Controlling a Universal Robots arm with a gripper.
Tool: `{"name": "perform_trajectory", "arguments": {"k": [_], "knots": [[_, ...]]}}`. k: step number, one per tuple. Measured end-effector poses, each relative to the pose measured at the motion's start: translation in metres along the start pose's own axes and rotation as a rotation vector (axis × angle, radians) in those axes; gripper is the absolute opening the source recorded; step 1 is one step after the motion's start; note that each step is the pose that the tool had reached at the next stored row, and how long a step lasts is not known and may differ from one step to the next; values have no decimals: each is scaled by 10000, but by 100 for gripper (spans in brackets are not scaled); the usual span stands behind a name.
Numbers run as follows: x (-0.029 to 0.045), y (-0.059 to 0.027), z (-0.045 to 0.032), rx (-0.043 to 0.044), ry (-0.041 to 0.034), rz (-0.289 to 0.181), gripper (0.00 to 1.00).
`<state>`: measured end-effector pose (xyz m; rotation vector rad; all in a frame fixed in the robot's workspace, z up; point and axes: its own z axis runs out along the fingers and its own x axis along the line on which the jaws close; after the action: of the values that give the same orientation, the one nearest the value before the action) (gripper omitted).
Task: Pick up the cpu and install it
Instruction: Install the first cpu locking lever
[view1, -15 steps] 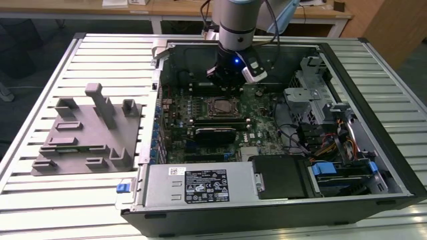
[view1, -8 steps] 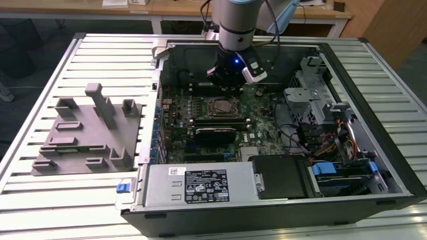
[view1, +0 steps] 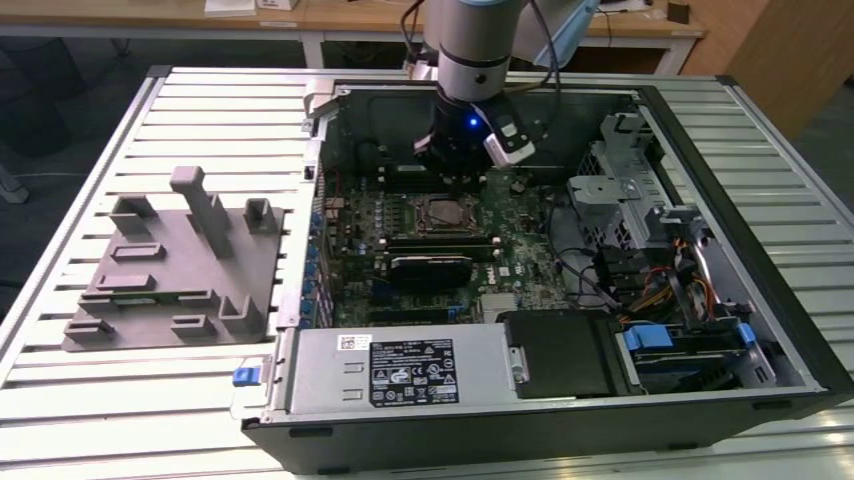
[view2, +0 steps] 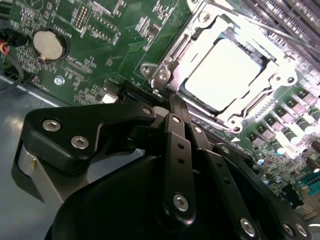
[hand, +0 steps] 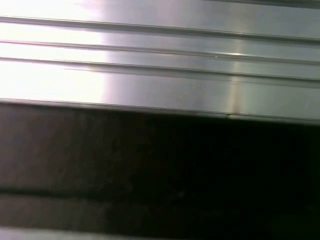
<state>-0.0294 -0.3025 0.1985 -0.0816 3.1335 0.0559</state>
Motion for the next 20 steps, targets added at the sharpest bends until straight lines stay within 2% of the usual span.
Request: {"name": "perform_trajectory", "arguments": {"k": [3, 5, 9, 11, 20], "knots": [[0, 1, 21, 149, 7, 0, 11], [1, 0, 30, 211, 14, -1, 11], [0, 5, 37, 208, 9, 0, 11], [-1, 7, 37, 158, 6, -3, 11], [-6, 15, 30, -193, -11, -5, 11]]}}
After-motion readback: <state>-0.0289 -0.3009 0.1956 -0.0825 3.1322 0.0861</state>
